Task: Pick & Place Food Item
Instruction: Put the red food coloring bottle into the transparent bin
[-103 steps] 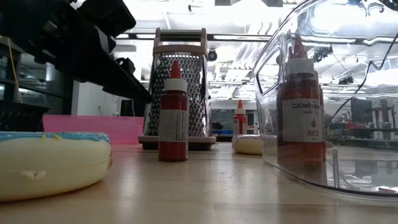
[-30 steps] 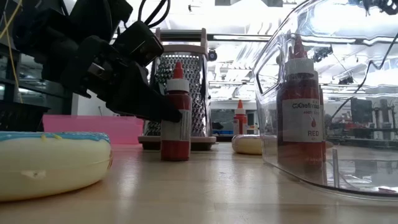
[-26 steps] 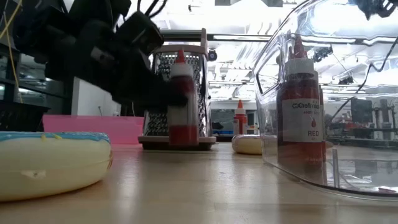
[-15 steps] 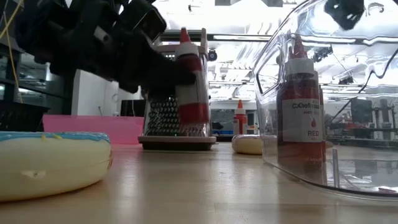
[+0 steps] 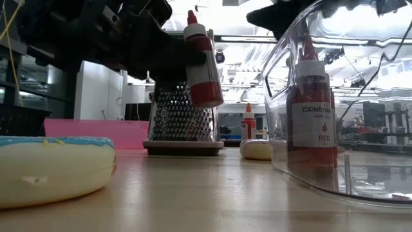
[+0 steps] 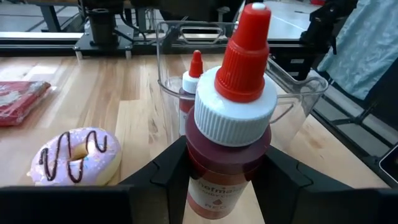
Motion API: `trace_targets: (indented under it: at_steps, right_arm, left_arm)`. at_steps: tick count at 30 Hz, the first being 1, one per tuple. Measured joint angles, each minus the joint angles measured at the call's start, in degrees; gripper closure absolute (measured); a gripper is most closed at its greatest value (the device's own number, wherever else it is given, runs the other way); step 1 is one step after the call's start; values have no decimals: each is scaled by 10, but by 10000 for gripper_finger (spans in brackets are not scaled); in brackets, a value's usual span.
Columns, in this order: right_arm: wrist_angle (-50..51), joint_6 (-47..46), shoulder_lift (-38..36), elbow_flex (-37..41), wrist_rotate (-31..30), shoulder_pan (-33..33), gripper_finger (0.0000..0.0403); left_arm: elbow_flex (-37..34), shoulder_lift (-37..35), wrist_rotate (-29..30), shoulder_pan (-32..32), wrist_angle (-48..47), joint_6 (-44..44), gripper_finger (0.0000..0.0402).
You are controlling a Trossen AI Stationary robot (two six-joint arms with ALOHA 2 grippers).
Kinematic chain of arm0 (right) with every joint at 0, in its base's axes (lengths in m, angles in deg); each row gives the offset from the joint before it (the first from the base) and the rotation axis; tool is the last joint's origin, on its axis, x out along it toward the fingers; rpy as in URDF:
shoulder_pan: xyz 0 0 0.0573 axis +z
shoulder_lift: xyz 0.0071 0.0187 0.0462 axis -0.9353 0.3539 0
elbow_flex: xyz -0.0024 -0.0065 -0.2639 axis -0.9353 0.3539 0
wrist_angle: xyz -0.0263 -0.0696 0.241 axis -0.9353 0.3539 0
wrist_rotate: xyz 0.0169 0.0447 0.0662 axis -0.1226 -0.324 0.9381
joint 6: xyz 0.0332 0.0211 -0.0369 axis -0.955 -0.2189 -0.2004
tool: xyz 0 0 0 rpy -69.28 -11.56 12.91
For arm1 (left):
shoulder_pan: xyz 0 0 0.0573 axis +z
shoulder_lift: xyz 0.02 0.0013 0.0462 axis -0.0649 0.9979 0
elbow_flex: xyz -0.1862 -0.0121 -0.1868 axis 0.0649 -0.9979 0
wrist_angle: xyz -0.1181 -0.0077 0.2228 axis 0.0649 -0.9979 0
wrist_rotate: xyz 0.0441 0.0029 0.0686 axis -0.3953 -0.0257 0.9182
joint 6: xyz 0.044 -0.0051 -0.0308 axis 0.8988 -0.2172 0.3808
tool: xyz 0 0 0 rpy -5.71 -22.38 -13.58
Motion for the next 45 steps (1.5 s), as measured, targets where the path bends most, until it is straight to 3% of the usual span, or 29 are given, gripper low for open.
trace_targets:
  at_steps: [6,12,23,45]
  right_arm:
    - [73,52,63,-95,20,-22,116]
    - [192,77,90,-171,-12,-34,117]
    - [181,71,89,-177,-1,-46,139]
    - [176,78,89,-177,-20,-46,140]
  left_arm:
    - [0,0,0,-1,-17,-17,262]
    - [0,0,1,-13,-23,-16,262]
    - [10,0,22,-31,-23,17,262]
    - [51,0,21,-13,-23,46,262]
